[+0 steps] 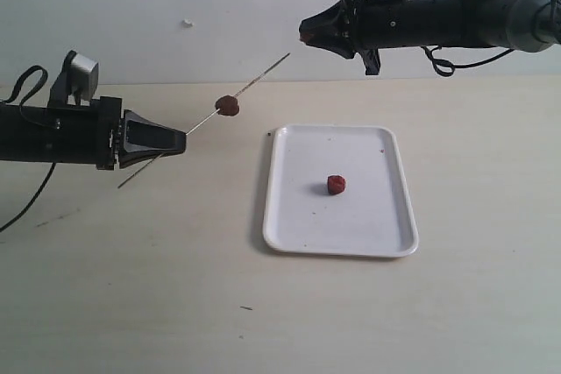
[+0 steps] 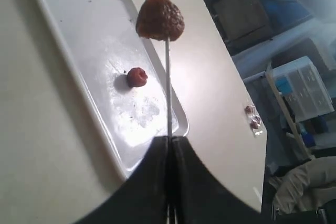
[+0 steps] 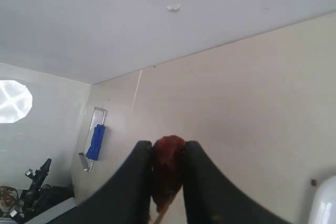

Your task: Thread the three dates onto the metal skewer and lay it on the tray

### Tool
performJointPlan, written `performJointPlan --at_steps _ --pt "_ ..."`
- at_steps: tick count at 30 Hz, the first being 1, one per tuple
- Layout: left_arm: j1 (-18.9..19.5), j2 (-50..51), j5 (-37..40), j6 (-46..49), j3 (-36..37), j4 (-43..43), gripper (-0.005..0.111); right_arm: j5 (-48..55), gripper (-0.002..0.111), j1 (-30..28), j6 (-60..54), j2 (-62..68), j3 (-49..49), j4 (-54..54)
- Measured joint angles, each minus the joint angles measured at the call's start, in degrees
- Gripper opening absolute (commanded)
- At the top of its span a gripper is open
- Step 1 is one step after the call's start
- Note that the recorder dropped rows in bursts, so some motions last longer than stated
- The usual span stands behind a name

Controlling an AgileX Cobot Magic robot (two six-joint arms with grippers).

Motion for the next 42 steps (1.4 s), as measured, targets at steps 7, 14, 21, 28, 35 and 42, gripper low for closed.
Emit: performJointPlan --at_steps 7,14,21,28,35,42 --pt "-0.7 -1.2 0.0 -0.6 0.0 -0.7 0.0 0.0 0.018 0.0 -0.1 0.0 0.0 0.1" --pt "-4.3 -1.2 -0.1 -0.7 0.0 -2.7 0.0 0.2 0.018 0.0 -0.2 0.0 0.0 0.1" --pt "-4.5 -1.2 0.0 -0.7 0.0 -3.3 0.0 0.6 0.018 0.0 -0.2 0.0 0.0 0.1" --pt "-4.4 -1.2 0.0 -0.8 0.0 -3.8 0.0 0.8 0.018 0.0 -0.2 0.0 0.0 1.3" --pt "-4.4 -1.2 0.0 -0.8 0.0 -4.2 0.0 1.1 0.018 -0.5 -0.2 0.0 0.0 3.2" --pt "-4.4 -1.2 0.0 0.0 0.0 -4.7 0.0 1.5 0.018 -2.8 -0.2 0.0 0.0 3.5"
